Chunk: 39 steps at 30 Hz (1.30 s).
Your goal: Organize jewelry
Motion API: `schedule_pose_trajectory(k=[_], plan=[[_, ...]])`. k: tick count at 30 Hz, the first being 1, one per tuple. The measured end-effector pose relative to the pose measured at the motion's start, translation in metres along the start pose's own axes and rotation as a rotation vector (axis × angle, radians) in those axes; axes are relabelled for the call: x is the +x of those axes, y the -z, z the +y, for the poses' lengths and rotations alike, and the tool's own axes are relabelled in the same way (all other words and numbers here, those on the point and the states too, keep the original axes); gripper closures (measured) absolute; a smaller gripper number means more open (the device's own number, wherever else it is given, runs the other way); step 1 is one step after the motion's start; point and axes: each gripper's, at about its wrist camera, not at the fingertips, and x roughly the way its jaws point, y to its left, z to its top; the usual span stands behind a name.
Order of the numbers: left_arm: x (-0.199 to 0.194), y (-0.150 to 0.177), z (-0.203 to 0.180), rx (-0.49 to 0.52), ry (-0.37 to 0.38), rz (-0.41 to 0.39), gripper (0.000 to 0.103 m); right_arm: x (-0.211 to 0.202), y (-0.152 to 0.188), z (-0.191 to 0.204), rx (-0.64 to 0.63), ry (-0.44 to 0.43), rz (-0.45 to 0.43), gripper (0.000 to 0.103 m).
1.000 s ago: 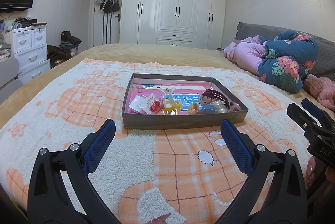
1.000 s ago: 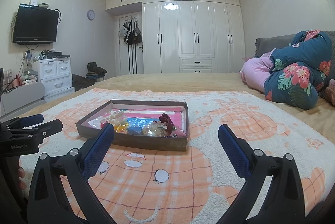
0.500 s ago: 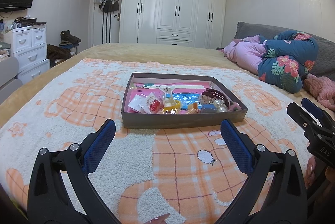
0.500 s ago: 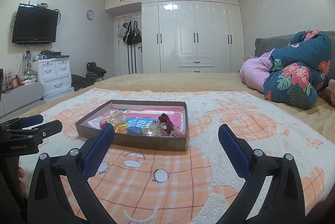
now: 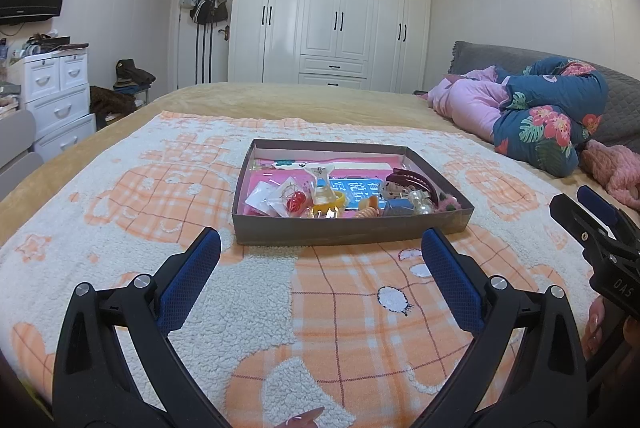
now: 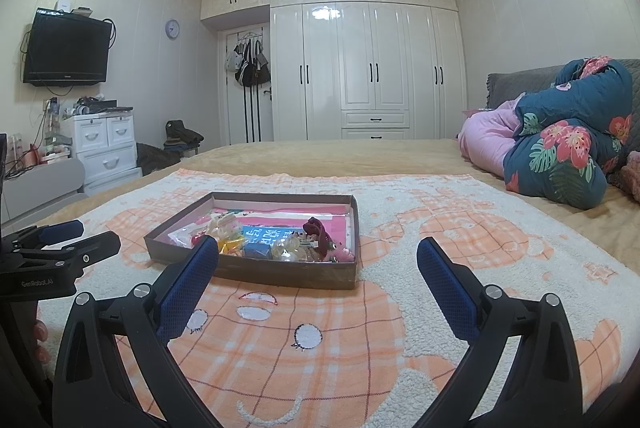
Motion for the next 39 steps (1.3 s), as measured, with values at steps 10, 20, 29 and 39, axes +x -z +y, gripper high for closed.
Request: schedule_pose_trajectory(k=[10,20,29,39], plan=[[0.0,0.0002,0.0008,0.003,-0.002,0.0,0.011,-0.0004,-0.0002,0.0003,0.001,0.0,0.001,0.006],[-0.0006,-0.0003,0.0025,0.004,-0.004,-0.004,0.011,-0.0007,-0.0005,0.0008,0.002,0.001,0.004,0.006],[-0.0006,-0.0001,0.0014,0.005,-0.005,-0.004,0.011,-0.0015,-0.0012,0.0017,0.001,0.002,0.003,0.006],[-0.0007,-0.0001,0.0011,0.005,-0.005,-0.004,0.011,-0.0017,-0.0015,0.0019,0.002,0.002,0.004,0.006]])
